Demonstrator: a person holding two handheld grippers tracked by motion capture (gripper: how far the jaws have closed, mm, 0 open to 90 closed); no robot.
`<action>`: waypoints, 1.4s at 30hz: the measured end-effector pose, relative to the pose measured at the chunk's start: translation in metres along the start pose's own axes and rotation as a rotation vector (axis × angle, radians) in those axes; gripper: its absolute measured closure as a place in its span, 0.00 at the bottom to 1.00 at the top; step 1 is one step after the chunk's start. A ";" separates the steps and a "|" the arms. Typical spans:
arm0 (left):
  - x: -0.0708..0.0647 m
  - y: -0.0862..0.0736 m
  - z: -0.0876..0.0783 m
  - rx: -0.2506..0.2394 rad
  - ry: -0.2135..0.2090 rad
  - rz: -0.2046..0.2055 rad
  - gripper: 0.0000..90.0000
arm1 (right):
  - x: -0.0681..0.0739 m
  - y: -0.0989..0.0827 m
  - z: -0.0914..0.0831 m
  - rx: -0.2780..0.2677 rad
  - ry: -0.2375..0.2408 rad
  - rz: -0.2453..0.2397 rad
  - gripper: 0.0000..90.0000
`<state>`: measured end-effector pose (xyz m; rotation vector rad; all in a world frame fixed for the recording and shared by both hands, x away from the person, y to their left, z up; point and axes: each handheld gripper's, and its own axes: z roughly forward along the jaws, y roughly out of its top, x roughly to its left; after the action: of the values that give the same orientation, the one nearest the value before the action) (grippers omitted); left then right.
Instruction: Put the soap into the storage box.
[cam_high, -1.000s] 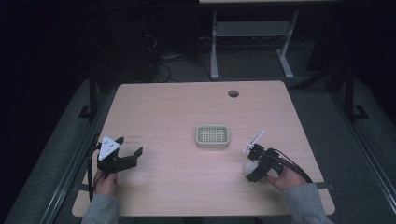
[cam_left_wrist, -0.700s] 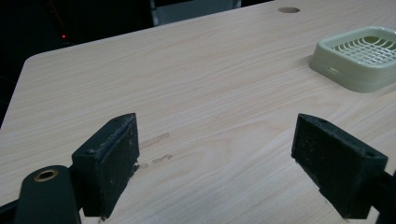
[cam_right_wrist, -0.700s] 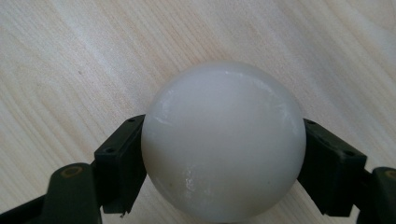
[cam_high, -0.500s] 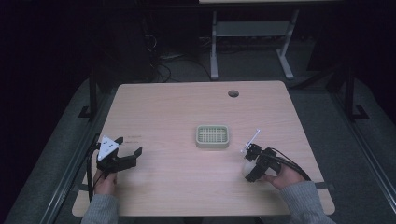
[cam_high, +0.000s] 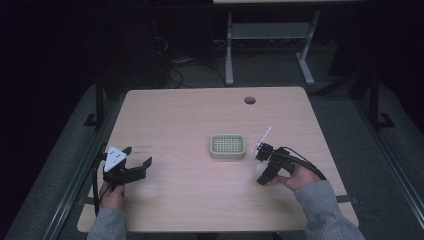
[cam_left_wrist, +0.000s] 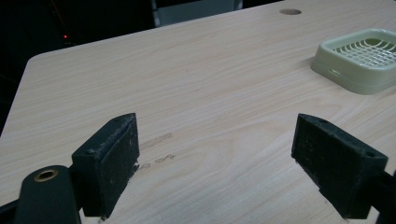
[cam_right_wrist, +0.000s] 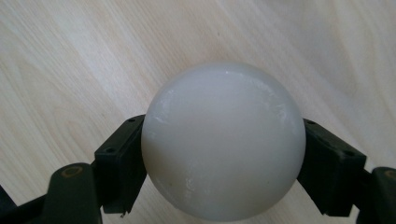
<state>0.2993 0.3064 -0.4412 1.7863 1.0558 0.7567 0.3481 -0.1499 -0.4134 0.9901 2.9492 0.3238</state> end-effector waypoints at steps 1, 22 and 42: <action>0.000 0.000 0.000 0.000 0.000 0.000 0.16 | 0.000 0.002 -0.001 -0.004 0.007 0.002 0.26; 0.002 -0.001 0.000 -0.004 0.005 -0.010 0.16 | -0.009 0.035 -0.011 -0.002 0.012 -0.019 0.26; 0.004 -0.001 0.001 -0.003 0.008 -0.012 0.16 | -0.018 0.069 -0.016 -0.007 0.011 -0.035 0.26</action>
<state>0.3012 0.3097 -0.4423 1.7739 1.0689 0.7588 0.4020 -0.1106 -0.3846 0.9379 2.9693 0.3403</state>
